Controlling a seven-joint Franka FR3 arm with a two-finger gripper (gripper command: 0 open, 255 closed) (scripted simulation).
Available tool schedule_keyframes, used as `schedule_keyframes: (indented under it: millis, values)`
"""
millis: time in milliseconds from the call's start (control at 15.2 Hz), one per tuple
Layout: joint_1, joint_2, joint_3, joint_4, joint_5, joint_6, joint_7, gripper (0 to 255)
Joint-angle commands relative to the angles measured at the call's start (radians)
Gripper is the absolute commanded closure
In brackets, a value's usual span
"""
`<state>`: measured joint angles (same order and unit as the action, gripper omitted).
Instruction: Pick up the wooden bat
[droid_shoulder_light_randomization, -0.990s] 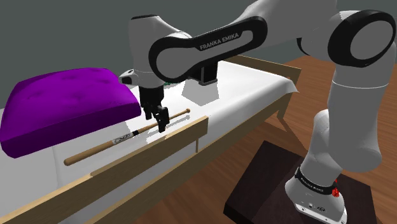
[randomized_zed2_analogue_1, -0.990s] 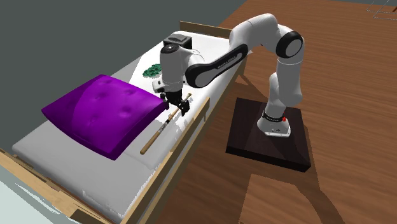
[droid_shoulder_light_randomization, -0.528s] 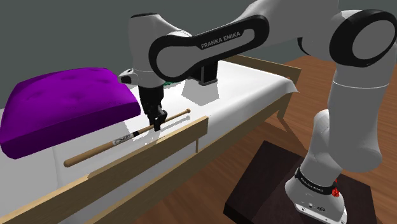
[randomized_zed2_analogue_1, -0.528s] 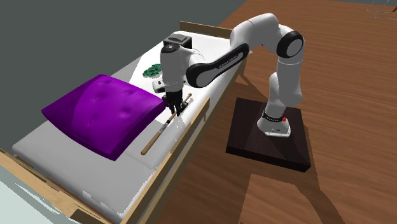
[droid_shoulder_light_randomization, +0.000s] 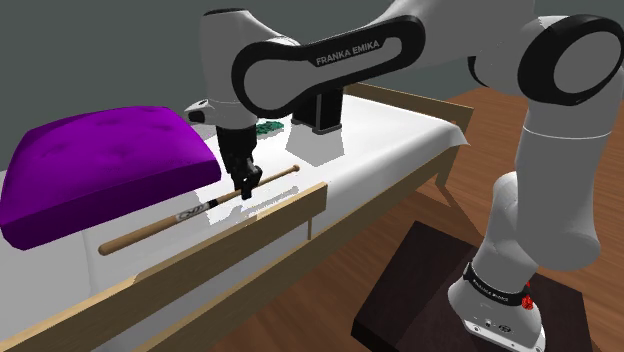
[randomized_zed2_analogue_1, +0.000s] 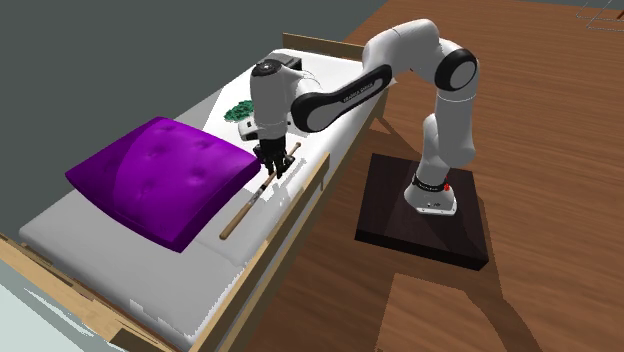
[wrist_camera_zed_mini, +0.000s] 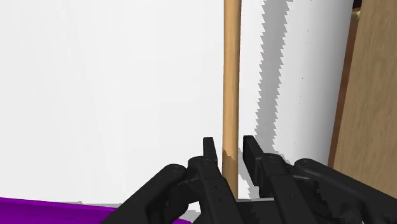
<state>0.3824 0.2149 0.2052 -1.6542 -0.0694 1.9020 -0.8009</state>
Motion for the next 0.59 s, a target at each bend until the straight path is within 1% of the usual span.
schedule_keyframes:
  millis: [0, 528]
  values:
    - [-0.001, -0.002, 0.0, 0.025, 0.001, -0.027, -0.003, 255]
    - [0.002, -0.002, 0.001, 0.132, 0.002, -0.134, -0.006, 255]
